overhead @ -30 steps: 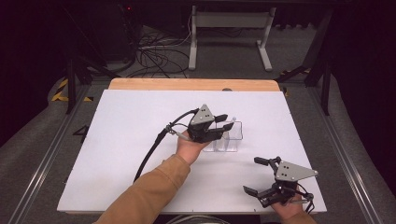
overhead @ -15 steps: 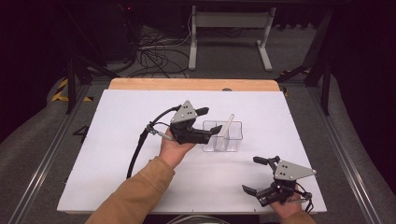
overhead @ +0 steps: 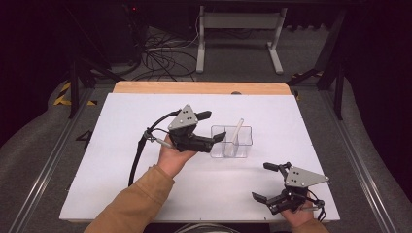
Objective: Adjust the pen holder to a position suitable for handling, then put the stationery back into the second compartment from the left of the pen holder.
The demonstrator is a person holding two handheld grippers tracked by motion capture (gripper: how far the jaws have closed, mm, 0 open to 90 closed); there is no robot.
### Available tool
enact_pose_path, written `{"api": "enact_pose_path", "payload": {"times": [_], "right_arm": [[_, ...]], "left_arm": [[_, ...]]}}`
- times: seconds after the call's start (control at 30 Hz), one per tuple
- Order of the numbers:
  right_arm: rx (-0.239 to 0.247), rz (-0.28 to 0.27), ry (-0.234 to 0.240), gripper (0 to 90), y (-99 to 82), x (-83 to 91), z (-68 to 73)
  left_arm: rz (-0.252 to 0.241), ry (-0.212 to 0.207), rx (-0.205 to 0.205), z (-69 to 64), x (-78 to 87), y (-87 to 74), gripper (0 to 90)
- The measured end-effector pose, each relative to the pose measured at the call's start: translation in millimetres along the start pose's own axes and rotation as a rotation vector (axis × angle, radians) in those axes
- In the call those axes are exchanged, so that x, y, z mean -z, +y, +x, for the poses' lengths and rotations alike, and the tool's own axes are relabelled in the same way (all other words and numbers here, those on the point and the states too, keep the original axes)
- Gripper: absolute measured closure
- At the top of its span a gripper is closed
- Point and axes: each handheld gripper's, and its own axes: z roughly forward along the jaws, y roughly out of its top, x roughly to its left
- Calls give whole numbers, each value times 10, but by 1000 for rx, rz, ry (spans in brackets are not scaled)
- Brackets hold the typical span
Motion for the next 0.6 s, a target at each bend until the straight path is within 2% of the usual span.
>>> {"api": "enact_pose_path", "payload": {"times": [0.1,0.3,0.53,0.6], "right_arm": [[0,-1,0,2,0,-2,3],[-2,1,-6,2,-4,5,4],[-12,11,-23,2,-8,-5,-3],[-17,7,-26,3,-6,-1,-7]], "left_arm": [[-5,1,2,-9,57,-6,169],[4,19,-10,9,280,-80,161],[33,25,-12,26,537,-124,152],[52,34,3,11,626,-173,152]]}}
